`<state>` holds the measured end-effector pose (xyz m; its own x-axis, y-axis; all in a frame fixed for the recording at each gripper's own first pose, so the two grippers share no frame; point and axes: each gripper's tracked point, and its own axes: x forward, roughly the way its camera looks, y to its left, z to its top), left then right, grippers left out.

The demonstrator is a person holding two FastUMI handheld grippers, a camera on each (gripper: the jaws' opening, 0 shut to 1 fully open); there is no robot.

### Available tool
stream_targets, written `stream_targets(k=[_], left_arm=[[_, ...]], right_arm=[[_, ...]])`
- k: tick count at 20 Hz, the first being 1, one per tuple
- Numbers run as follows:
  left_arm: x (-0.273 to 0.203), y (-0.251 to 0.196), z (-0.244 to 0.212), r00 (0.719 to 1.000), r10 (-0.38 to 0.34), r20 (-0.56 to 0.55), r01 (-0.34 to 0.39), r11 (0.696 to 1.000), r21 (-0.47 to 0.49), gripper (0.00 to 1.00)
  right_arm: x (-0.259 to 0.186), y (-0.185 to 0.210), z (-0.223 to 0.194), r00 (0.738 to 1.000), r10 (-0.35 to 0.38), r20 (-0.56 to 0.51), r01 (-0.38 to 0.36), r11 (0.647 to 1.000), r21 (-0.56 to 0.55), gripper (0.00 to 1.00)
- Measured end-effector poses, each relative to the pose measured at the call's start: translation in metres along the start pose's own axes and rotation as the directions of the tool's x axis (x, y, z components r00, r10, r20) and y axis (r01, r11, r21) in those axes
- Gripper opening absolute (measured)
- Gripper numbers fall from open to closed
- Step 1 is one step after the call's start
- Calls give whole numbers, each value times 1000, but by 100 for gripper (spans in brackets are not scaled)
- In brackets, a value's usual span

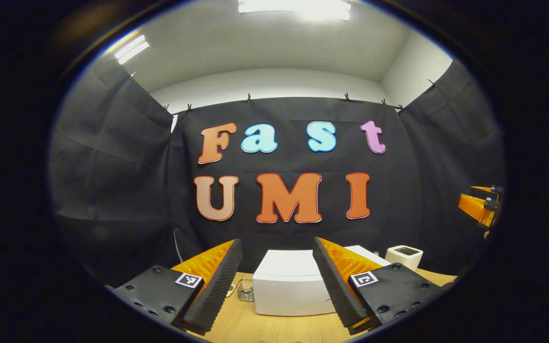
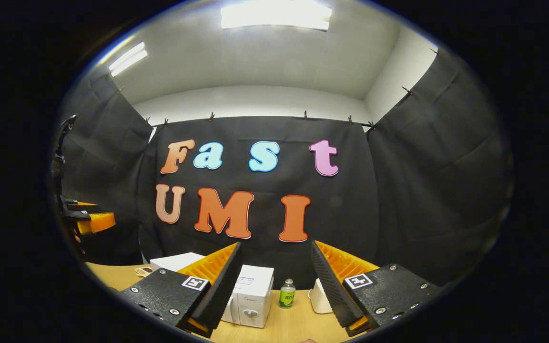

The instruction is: Open the microwave oven with the left hand, put the food in, and close the microwave oven.

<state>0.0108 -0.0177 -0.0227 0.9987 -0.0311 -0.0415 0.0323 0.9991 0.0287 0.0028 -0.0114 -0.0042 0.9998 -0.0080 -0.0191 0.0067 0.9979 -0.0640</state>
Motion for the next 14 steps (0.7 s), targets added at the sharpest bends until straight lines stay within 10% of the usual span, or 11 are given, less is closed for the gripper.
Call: stream_targets(k=[14], left_arm=[[-1, 8, 7, 1000, 8, 8, -8, 1000, -7, 94]], right_arm=[[-2, -2, 12, 1000, -16, 19, 16, 1000, 6, 88]])
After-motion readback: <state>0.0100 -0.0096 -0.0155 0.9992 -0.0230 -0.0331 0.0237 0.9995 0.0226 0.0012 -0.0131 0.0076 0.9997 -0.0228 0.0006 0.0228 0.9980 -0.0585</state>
